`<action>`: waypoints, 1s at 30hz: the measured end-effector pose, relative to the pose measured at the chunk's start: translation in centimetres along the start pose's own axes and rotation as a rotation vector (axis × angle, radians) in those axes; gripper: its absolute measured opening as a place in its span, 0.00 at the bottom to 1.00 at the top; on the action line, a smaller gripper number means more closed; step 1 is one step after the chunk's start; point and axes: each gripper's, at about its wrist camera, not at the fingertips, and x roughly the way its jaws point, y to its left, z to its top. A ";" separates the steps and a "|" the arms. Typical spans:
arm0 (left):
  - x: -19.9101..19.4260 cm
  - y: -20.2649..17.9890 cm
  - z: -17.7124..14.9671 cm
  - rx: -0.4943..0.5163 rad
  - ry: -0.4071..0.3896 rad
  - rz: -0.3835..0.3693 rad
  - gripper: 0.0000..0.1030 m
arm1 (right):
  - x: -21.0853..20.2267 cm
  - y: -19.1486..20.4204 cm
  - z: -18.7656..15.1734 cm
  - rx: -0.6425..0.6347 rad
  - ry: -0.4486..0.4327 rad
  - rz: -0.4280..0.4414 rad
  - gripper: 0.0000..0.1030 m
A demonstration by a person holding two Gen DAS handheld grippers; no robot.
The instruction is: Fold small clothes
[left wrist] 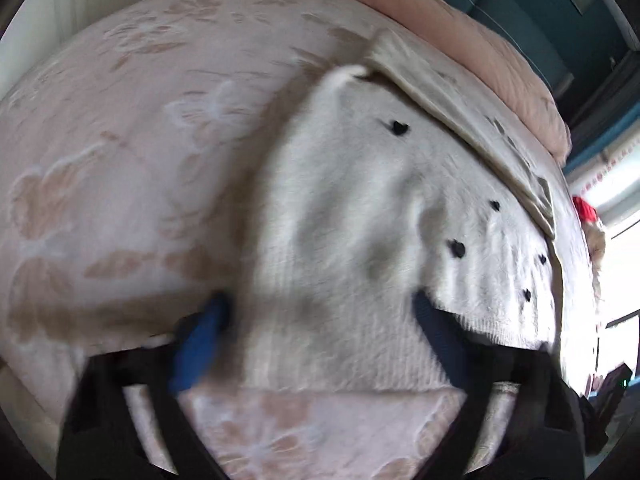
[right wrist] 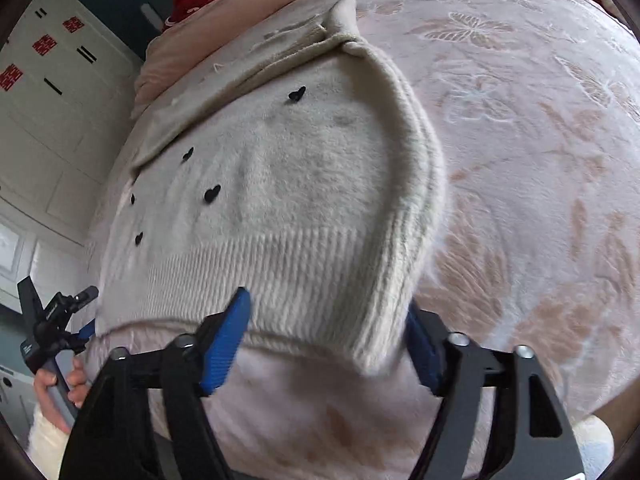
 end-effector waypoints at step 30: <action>-17.5 -4.5 2.5 0.272 -0.157 -0.044 0.08 | -15.6 3.3 4.9 -0.323 -0.206 0.173 0.08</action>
